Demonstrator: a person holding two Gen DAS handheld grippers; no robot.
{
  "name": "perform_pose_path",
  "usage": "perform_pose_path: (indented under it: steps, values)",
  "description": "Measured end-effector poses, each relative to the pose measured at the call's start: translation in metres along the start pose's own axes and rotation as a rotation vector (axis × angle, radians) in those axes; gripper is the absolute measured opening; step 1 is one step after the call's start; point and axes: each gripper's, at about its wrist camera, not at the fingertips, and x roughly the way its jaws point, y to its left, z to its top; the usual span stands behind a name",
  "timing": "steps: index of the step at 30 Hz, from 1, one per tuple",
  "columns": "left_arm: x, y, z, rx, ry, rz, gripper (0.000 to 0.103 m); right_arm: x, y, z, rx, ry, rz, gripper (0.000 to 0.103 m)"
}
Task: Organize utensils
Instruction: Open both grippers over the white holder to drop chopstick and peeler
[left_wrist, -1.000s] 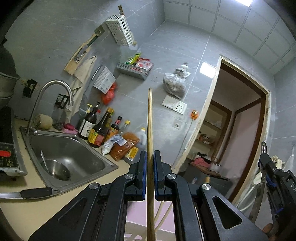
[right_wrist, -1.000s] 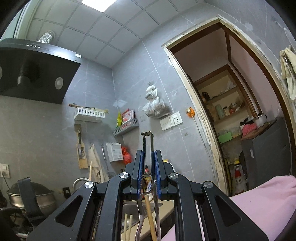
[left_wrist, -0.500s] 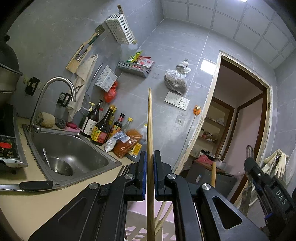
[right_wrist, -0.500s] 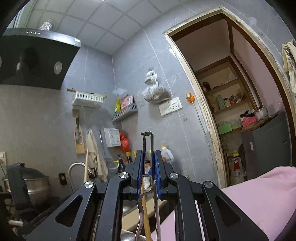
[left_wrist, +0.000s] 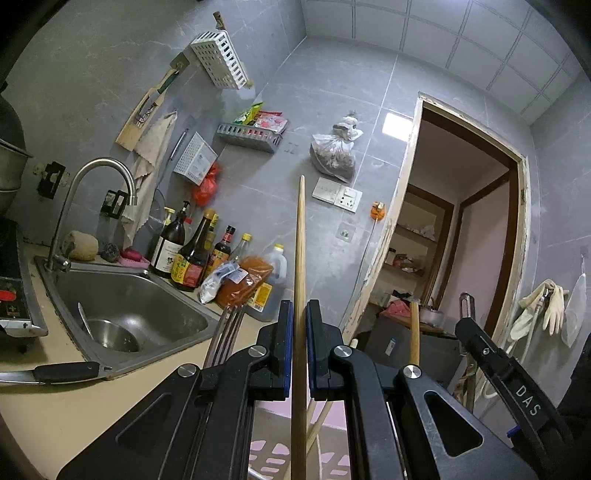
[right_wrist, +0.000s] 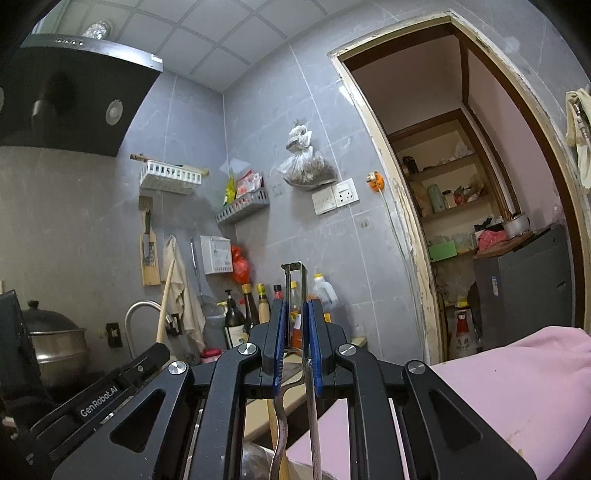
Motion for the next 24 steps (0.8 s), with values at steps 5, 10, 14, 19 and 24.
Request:
perform_pose_path:
  steps: [5,10,14,19,24]
  values:
    - [-0.003,-0.004,-0.005,0.056,0.018,-0.004,0.005,-0.003,0.003,-0.003,-0.011,0.028,0.01,0.01]
    - [-0.007,-0.013,-0.014,0.127,0.053,-0.018,0.005,-0.007,0.01,-0.006,-0.066,0.069,0.031,0.01]
    - [-0.008,-0.013,-0.02,0.133,0.099,-0.037,0.005,-0.009,0.013,-0.009,-0.093,0.11,0.043,0.012]
    - [-0.009,-0.011,-0.026,0.13,0.176,-0.058,0.006,-0.016,0.016,-0.011,-0.12,0.149,0.062,0.012]
    - [-0.015,-0.012,-0.026,0.118,0.223,-0.081,0.024,-0.025,0.015,-0.007,-0.123,0.159,0.06,0.021]
